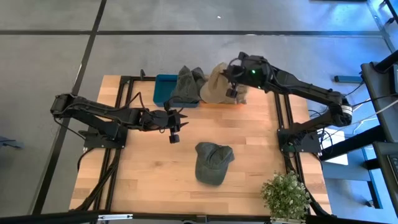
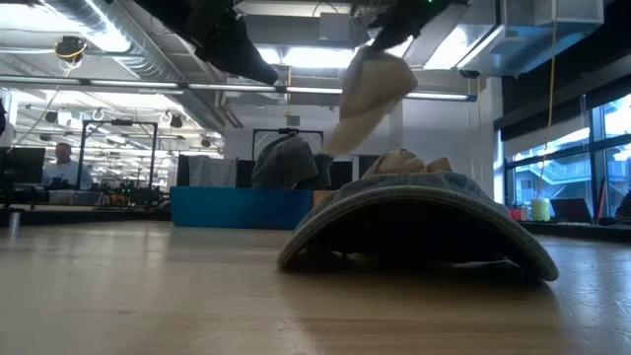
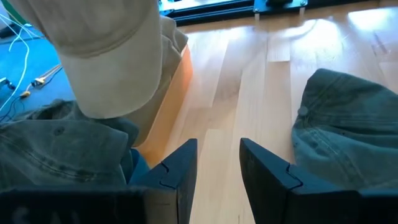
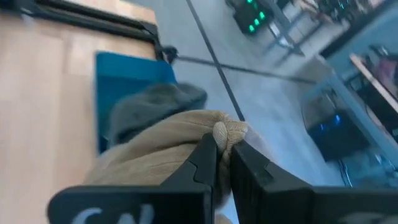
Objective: Pick & Place hat
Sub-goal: Put the brown cap into the orange bin
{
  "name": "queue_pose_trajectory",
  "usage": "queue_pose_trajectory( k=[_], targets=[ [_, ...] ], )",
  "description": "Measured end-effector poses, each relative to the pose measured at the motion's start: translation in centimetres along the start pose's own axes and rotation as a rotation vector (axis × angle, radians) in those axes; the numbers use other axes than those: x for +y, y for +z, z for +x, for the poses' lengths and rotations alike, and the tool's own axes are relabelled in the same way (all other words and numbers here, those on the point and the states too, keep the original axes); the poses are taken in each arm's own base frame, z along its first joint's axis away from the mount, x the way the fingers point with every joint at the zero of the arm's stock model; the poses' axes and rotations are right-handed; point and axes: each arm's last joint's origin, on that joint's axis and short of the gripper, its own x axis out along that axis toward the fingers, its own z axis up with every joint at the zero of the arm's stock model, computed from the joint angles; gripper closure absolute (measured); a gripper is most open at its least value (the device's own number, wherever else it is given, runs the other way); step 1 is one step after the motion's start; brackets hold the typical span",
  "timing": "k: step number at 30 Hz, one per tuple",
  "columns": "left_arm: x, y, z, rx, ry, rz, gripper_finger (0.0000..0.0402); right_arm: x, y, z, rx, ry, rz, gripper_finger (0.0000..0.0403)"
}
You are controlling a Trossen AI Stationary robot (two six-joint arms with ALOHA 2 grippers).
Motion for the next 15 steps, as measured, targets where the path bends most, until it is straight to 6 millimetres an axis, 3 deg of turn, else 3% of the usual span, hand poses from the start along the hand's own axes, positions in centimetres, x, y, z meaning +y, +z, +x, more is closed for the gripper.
queue_pose_trajectory(
  k=[8, 15],
  targets=[
    [0.0, 0.0, 0.0, 0.001, 0.001, 0.0, 0.0286, -1.6, -2.5, 3.4, 0.107, -0.011, 0.016, 0.0373],
    [0.0, 0.0, 0.0, 0.004, 0.001, 0.002, 0.0284, -3.9, -1.8, 2.3, 0.105, -0.126, 0.026, 0.0371]
  ],
)
